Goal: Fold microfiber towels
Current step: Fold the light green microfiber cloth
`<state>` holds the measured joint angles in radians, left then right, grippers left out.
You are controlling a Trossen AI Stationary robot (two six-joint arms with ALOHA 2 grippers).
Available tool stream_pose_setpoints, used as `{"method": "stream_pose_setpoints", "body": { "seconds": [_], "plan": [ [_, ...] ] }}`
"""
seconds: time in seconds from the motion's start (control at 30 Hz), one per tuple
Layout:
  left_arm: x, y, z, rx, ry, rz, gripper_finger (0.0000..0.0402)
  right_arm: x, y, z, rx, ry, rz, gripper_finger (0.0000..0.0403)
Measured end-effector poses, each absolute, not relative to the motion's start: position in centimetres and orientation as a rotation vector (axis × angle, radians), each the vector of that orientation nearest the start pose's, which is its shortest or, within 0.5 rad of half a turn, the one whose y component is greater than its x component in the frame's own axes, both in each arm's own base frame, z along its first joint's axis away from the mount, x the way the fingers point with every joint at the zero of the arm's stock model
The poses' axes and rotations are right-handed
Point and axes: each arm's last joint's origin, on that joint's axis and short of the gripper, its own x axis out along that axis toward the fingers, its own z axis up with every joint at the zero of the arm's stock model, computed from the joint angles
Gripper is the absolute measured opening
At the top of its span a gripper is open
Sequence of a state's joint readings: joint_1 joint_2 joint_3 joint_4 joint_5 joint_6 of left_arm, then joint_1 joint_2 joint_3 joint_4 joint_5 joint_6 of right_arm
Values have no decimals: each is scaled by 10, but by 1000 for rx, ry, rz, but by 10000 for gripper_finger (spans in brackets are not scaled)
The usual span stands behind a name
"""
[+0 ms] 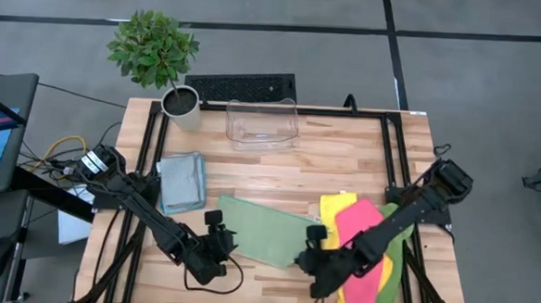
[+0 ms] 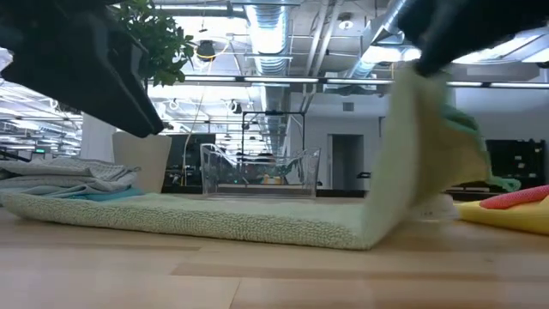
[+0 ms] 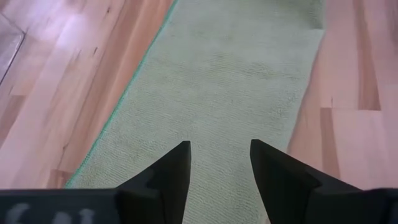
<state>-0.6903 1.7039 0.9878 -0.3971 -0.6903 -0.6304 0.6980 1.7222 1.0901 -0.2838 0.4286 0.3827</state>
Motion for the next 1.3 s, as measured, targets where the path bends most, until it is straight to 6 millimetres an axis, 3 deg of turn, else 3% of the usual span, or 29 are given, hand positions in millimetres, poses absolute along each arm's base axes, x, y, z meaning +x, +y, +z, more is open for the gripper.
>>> {"method": "stream_pose_setpoints", "body": {
  "seconds": [0.3,0.57,0.7,0.8,1.07,1.3],
  "plan": [
    [258,-189,169,121,799,263,159,306,194,200,-125,714,162,9],
    [257,-189,169,121,800,264,159,332,197,161,-147,787,223,9],
    [257,-189,168,121,805,261,159,344,205,156,-191,782,247,10],
    [257,-189,168,125,806,259,159,350,209,157,-232,789,262,10],
    [257,-188,168,135,810,259,159,351,216,185,-307,804,293,10],
    [257,-188,168,133,806,260,159,354,211,185,-299,797,293,10]
  ]
}}
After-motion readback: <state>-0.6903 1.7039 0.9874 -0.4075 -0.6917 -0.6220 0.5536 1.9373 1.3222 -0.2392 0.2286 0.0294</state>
